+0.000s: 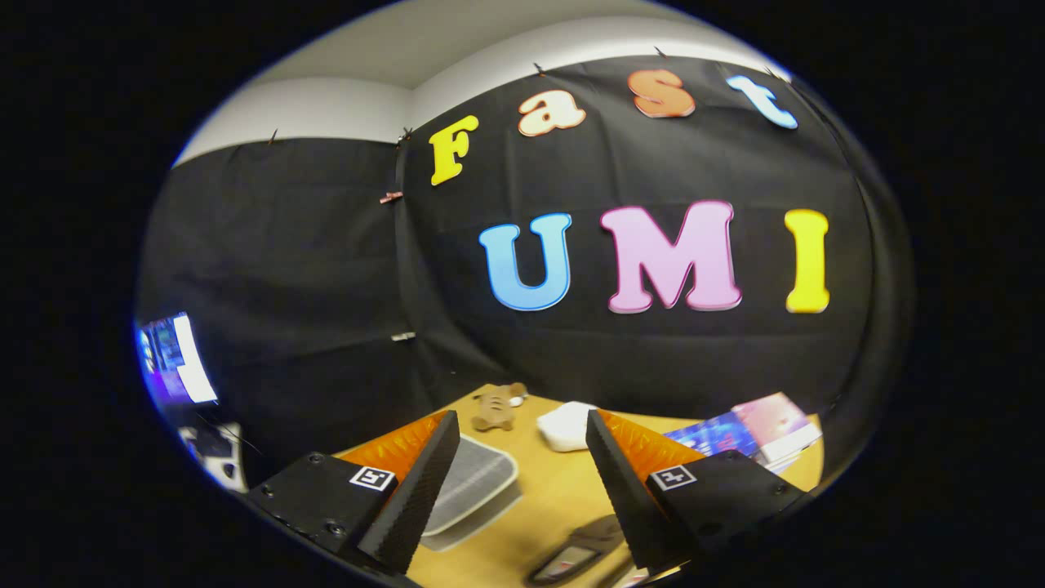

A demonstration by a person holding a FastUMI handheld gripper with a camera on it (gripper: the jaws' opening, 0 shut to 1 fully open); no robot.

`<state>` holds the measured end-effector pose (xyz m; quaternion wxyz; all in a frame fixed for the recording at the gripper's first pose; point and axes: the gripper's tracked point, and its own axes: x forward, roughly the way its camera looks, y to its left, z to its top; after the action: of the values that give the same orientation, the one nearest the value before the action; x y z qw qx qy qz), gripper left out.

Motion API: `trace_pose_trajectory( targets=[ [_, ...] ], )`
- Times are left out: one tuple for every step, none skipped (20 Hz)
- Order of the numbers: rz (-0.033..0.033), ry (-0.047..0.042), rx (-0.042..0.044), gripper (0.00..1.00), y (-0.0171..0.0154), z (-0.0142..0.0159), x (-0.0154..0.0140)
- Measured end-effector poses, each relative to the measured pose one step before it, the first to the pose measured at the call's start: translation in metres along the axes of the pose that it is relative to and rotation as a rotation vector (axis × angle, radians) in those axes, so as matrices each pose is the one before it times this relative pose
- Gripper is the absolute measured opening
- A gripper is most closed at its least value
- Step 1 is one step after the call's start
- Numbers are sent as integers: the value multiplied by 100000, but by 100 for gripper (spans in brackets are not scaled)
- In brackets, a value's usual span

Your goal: Open the storage box then place both shoes into the box .Put the left shoe in first, then the right shoe, with the right side of both shoes facing outward in a uniform manner.

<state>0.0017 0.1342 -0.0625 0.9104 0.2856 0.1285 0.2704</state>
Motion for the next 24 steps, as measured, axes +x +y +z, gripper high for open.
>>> trace_pose_trajectory(
  targets=[
    [4292,2864,8078,99,368,-1126,671],
    [3619,2620,7487,97,32,-1115,824],
    [3085,2424,7028,96,126,-1144,701],
    [3143,2413,6181,96,6,-1113,797],
    [2028,3196,4703,96,-605,-1215,800],
    [1433,4196,3316,96,-874,-1463,800],
    [282,4834,2685,96,-1261,-1632,1004],
    [-1088,5742,2359,96,-1181,-1709,920],
    [-1088,5260,2154,96,-1923,-2192,540],
    [2482,4655,3469,96,-788,-1636,994],
    [3848,5005,5498,96,-212,-1406,1278],
    [4040,4893,6730,96,-135,-1294,1197],
    [2966,4729,6889,96,-313,-1203,1052],
    [1472,4989,7487,96,-709,-1039,990],
    [970,4521,8069,96,-777,-863,865],
    [608,2776,6457,96,-543,-313,928],
    [1875,1668,4522,96,-286,-264,802],
    [2113,578,3036,96,-250,-20,605],
    [2884,422,3423,96,22,-66,449],
    [3753,66,3741,96,331,29,143],
    [3649,-113,3453,96,482,25,-25],
    [2757,6,2655,95,249,204,337],
    [2228,450,1981,95,141,-59,403],
    [1945,991,1836,94,157,-85,393]
  ],
)
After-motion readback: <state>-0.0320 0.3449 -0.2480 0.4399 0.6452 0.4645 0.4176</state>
